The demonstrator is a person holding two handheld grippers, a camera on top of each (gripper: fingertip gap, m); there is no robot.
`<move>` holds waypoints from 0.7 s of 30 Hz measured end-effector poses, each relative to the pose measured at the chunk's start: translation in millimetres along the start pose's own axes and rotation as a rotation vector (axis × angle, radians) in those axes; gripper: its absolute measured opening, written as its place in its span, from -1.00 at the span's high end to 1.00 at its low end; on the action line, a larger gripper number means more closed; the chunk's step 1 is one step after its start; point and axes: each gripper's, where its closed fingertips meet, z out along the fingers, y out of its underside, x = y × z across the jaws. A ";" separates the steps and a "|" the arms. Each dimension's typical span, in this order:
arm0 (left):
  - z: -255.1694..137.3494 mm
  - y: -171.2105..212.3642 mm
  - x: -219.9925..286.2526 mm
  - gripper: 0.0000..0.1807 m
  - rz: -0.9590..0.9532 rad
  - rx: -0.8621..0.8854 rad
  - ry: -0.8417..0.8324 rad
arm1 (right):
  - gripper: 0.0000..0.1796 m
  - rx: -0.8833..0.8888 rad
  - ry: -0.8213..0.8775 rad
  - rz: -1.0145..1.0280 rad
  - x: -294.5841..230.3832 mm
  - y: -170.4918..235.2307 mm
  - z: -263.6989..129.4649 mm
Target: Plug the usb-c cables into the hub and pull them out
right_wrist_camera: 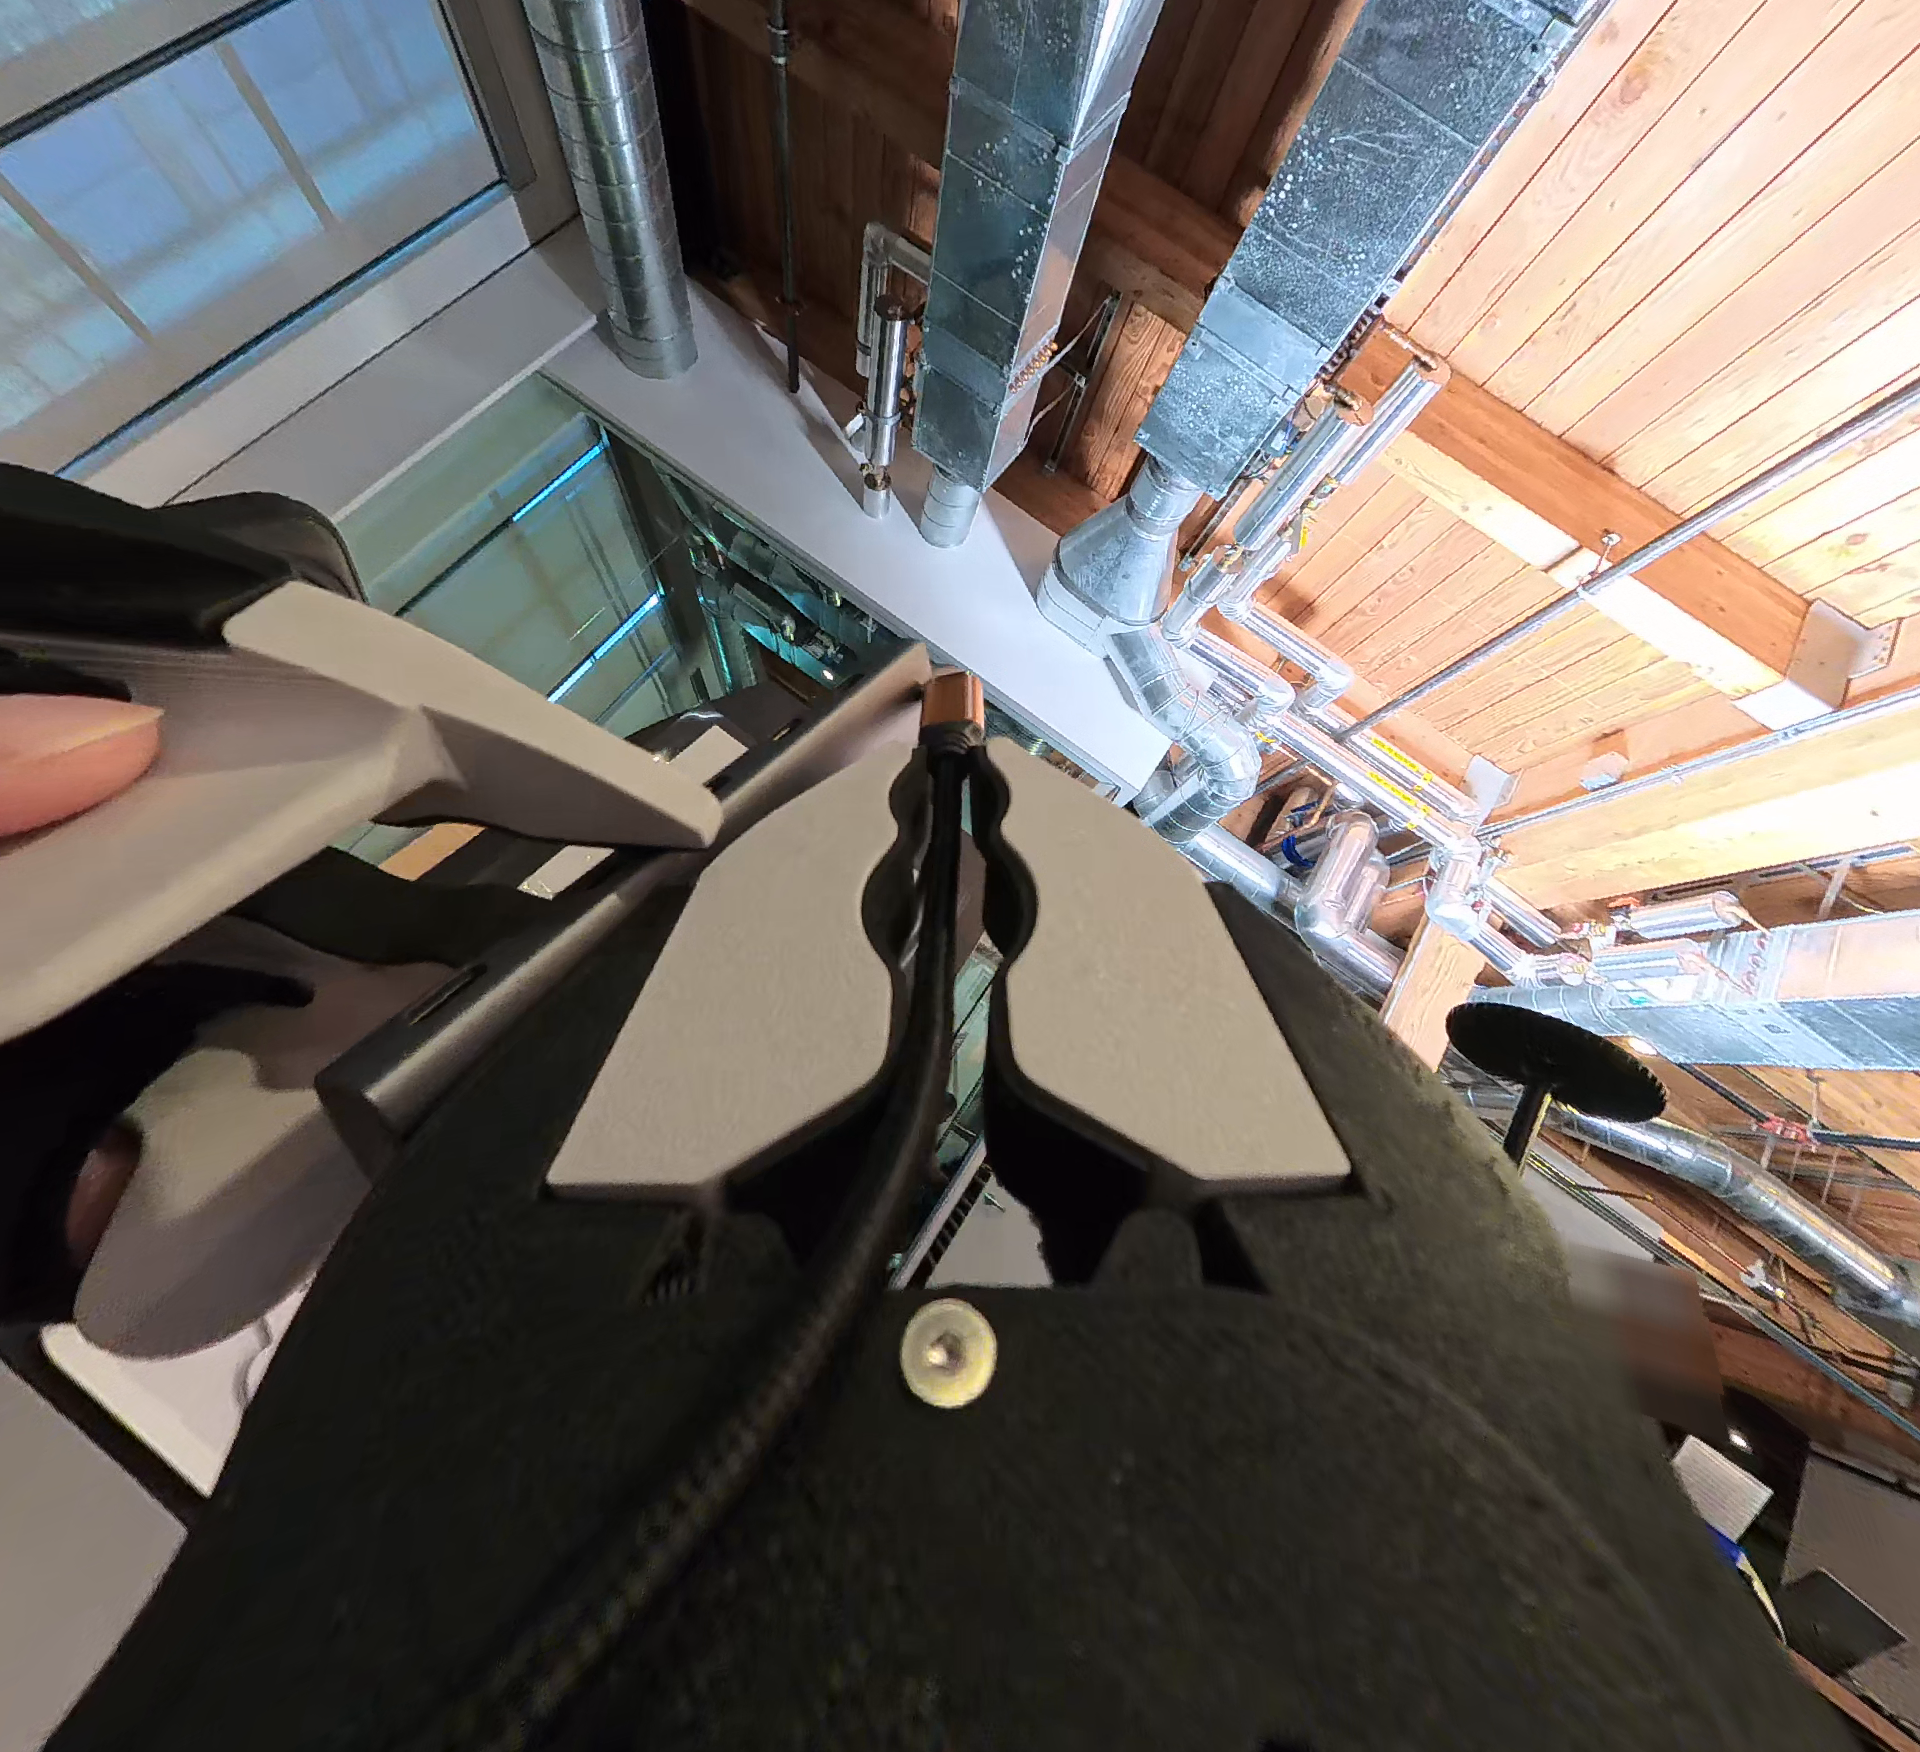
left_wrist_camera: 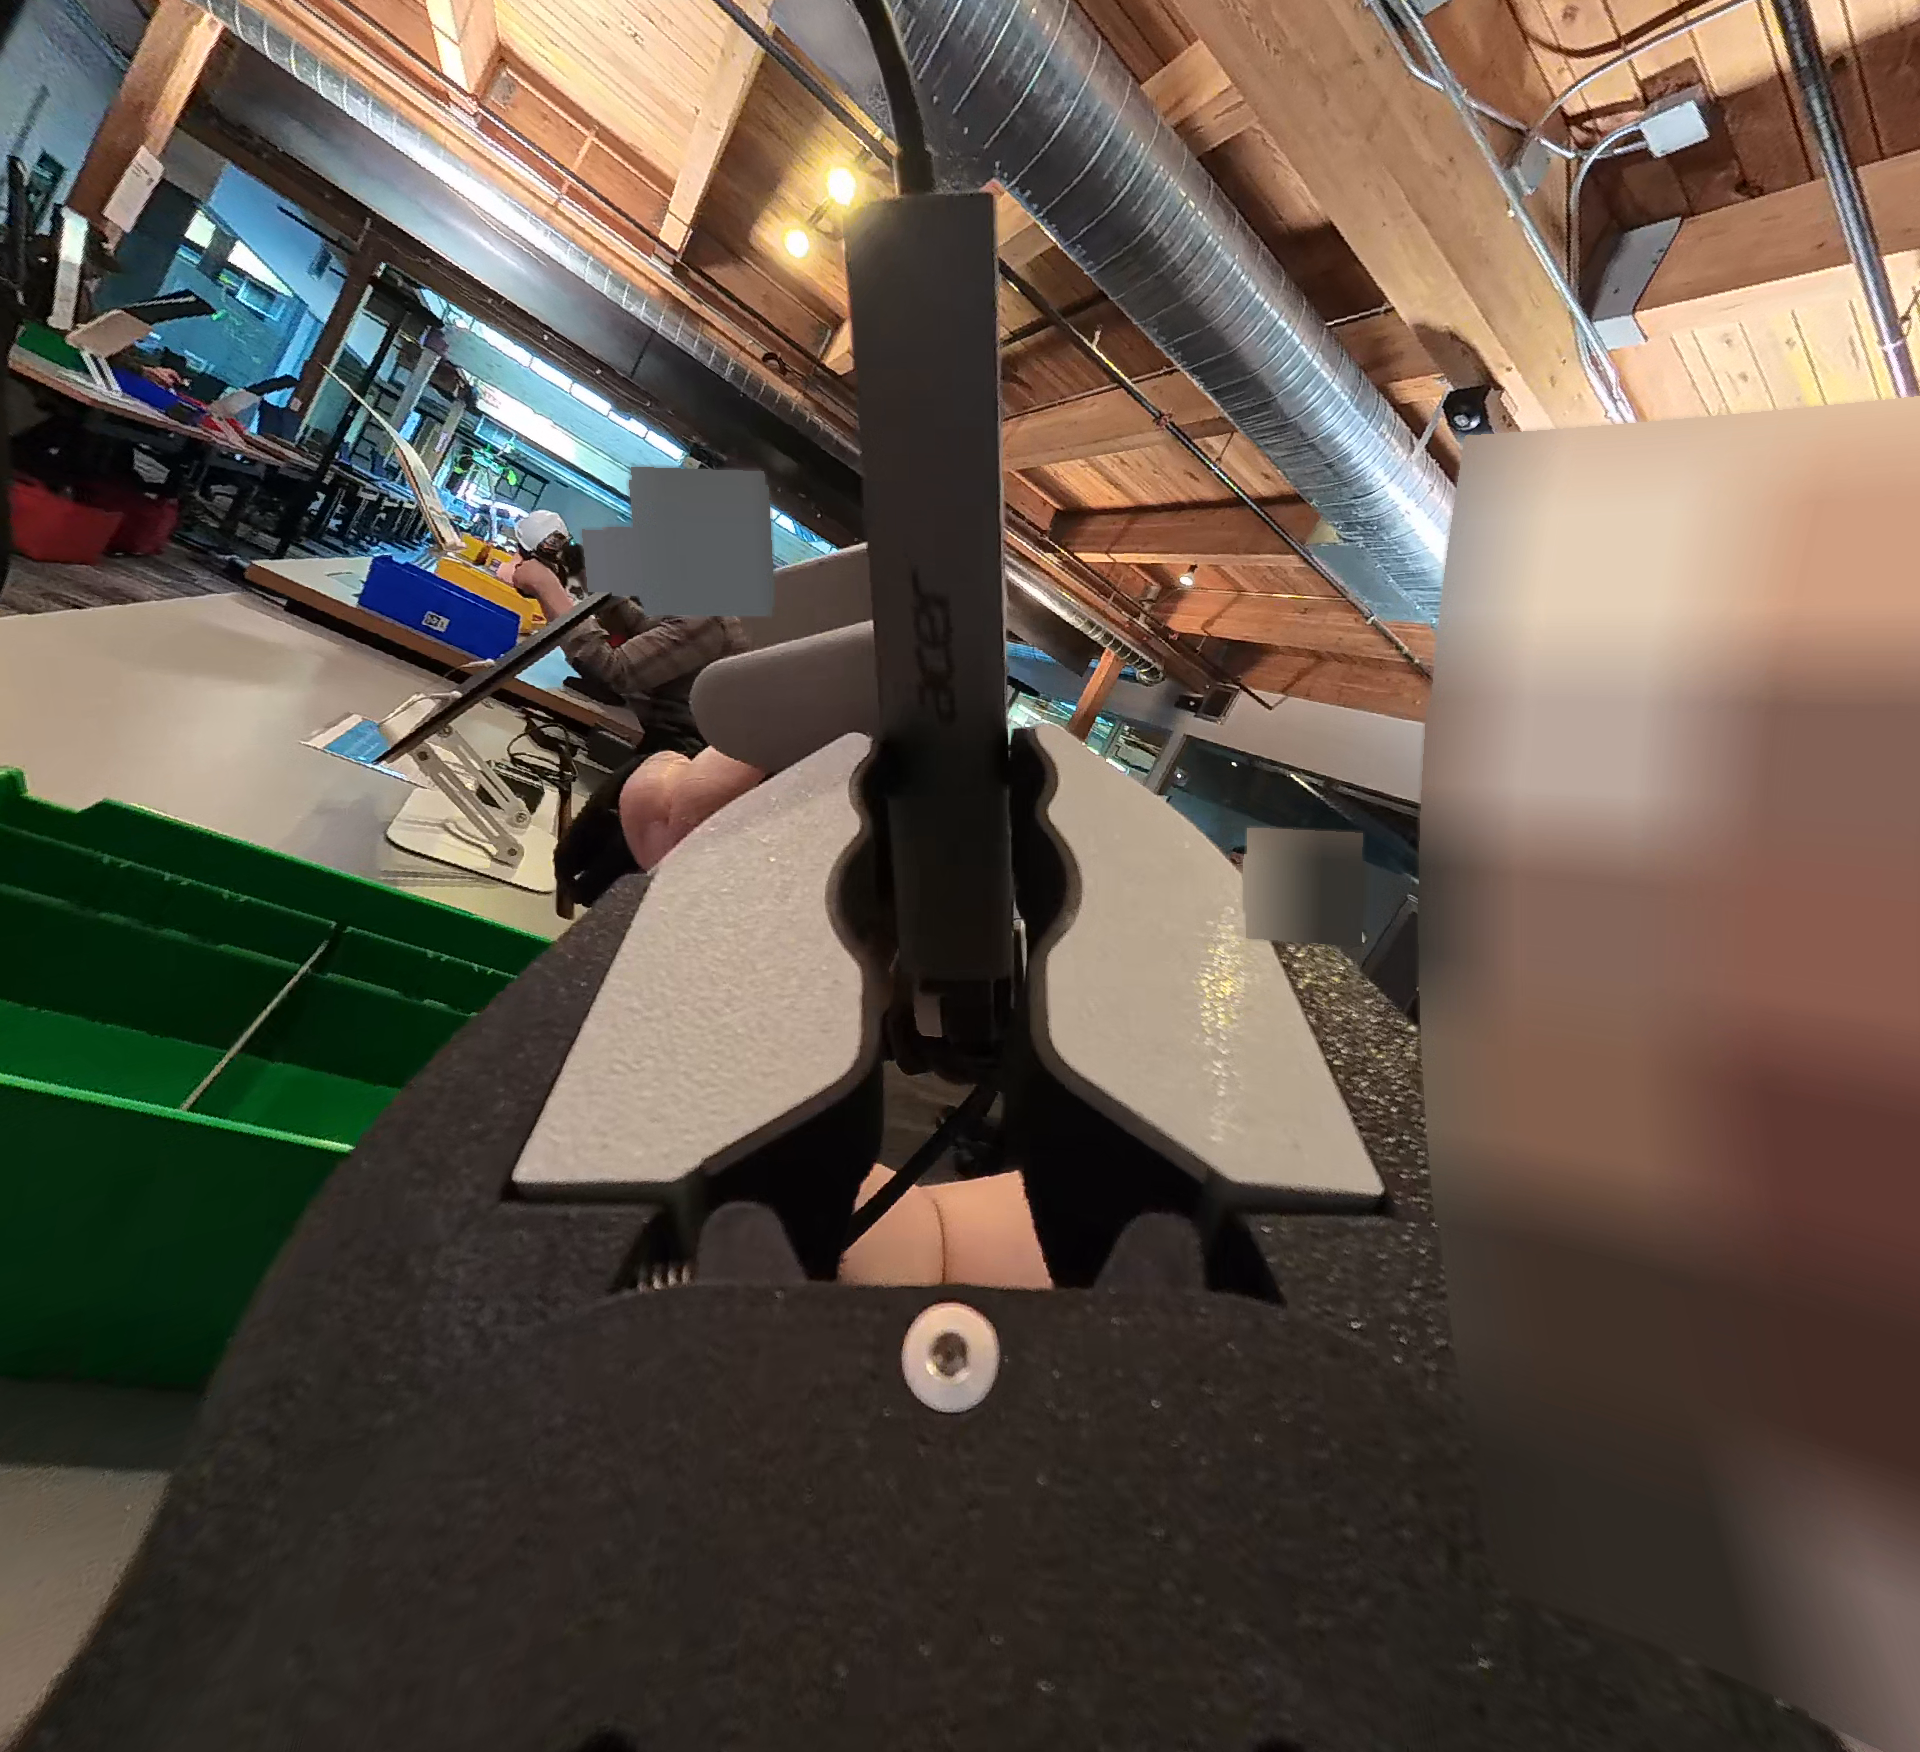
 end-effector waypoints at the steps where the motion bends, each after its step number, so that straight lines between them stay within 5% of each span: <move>1: -0.1 -0.2 -0.7 0.76 0.003 0.002 -0.004 | 0.91 -0.002 0.000 -0.002 -0.4 0.6 0.1; 16: 0.3 3.8 -5.0 0.75 0.097 -0.043 -0.080 | 0.91 0.030 -0.014 -0.058 -3.0 0.3 -2.4; 21: -21.8 -22.6 -16.5 0.76 0.229 0.017 -0.212 | 0.91 0.047 -0.084 -0.040 10.8 -10.8 -1.3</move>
